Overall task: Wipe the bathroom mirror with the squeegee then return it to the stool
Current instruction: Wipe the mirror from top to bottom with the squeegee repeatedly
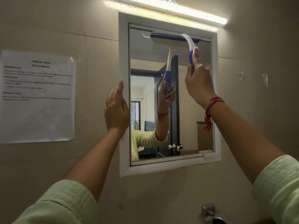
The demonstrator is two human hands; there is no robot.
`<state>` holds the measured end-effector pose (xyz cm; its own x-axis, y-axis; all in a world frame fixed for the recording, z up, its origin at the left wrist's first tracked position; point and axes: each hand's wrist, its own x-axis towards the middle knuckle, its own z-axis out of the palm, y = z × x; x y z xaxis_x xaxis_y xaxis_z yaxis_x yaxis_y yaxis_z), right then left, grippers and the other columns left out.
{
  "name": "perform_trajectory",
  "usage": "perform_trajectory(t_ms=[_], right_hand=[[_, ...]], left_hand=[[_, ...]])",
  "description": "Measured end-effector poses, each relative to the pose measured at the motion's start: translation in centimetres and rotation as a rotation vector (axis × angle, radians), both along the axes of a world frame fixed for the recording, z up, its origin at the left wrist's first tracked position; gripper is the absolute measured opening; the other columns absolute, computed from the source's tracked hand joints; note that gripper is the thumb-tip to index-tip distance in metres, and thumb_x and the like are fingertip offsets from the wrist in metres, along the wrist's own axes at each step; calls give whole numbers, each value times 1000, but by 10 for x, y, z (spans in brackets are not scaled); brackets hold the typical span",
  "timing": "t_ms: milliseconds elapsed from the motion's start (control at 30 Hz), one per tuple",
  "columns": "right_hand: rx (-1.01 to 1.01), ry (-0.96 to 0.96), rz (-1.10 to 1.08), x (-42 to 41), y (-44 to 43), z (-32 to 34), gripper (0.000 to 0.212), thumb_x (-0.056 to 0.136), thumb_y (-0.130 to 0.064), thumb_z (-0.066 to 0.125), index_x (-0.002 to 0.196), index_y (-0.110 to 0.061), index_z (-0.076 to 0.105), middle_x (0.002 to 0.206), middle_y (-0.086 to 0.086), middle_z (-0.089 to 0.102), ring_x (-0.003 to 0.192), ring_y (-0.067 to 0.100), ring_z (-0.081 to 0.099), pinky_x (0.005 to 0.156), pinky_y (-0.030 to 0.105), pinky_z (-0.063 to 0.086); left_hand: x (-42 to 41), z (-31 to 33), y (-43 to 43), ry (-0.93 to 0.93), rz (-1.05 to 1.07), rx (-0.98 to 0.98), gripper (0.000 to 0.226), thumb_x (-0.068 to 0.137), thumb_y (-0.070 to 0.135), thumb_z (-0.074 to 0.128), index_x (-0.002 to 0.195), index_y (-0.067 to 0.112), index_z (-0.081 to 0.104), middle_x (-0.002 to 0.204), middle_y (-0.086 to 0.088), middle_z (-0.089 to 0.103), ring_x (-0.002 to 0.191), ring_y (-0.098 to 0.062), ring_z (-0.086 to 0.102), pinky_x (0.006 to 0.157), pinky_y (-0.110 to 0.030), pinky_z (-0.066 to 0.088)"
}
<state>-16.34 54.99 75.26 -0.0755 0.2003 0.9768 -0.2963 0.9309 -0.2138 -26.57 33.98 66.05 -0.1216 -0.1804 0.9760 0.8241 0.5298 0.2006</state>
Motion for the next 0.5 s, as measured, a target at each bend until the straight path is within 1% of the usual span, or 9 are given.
perform_trajectory(t_ms=[67, 133, 200, 300, 400, 500], right_hand=[[5, -9, -7, 1, 0, -4, 53, 99, -22, 35, 146, -19, 12, 98, 11, 62, 74, 9, 54, 67, 18, 47], [17, -10, -18, 1, 0, -11, 53, 99, -21, 35, 146, -19, 10, 88, 7, 56, 65, 4, 51, 61, 12, 44], [29, -11, -31, 1, 0, -18, 54, 99, -21, 34, 147, -19, 8, 82, 1, 49, 57, 0, 44, 54, 9, 37], [44, -21, -48, 1, 2, -29, 55, 99, -21, 34, 147, -19, 6, 76, 2, 46, 52, 0, 40, 51, 11, 35], [49, -29, -72, 1, 1, -39, 55, 99, -21, 33, 147, -19, 5, 70, 4, 46, 51, 3, 41, 49, 14, 35], [41, -45, -70, 1, 2, -54, 56, 99, -22, 33, 147, -20, 4, 69, 6, 47, 50, 4, 40, 50, 16, 35]], left_hand=[[0, 0, 0, 1, -3, -4, 45, 99, 14, 32, 143, 20, 27, 132, -14, 53, 130, -30, 41, 103, -45, 40], [0, 0, 0, -5, -5, -3, 45, 99, 14, 32, 143, 20, 27, 133, -13, 53, 130, -30, 40, 104, -45, 39], [0, 0, 0, -9, -3, -2, 45, 99, 15, 32, 143, 20, 27, 134, -13, 52, 131, -30, 40, 104, -45, 39], [0, 0, 0, -7, 0, -8, 45, 99, 15, 31, 143, 19, 26, 134, -13, 52, 130, -30, 40, 105, -45, 39], [-1, -1, 0, -13, 1, -11, 45, 99, 14, 31, 144, 20, 26, 135, -12, 52, 131, -31, 39, 103, -45, 39], [-1, -2, 0, -19, -3, -7, 45, 99, 14, 30, 144, 20, 26, 137, -11, 49, 132, -30, 37, 103, -44, 37]])
